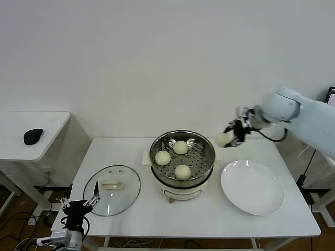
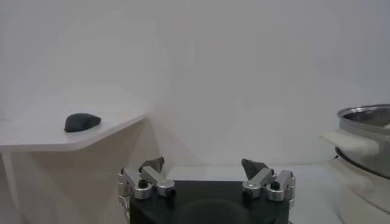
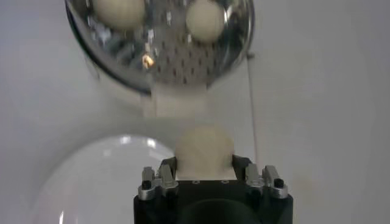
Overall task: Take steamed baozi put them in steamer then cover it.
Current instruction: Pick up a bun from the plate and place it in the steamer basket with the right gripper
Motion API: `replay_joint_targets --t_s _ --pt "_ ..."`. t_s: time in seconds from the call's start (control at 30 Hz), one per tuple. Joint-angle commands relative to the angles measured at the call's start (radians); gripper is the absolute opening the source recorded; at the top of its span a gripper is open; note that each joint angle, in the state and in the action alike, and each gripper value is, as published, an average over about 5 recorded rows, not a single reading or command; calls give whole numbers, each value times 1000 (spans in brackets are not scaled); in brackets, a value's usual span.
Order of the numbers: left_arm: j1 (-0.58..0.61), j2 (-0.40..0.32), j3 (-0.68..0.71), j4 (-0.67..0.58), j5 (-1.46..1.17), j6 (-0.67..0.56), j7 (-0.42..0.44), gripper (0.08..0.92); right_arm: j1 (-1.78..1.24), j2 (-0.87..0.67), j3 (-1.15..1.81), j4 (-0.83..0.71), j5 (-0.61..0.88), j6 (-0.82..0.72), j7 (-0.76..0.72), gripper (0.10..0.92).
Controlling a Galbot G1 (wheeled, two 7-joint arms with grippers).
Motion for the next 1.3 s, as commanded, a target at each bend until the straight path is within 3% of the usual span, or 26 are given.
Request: replay_joint_targets --t_s 0.03,1.1,1.3 --pt "-1 -1 -4 0 -2 -1 0 823 49 240 -105 -30 165 -133 109 577" --pt "2 -1 -19 12 -6 -14 1 823 -157 262 -67 -112 62 -171 177 590" --pt "3 0 -20 12 -5 -14 0 823 -106 214 -37 -62 86 -168 155 728"
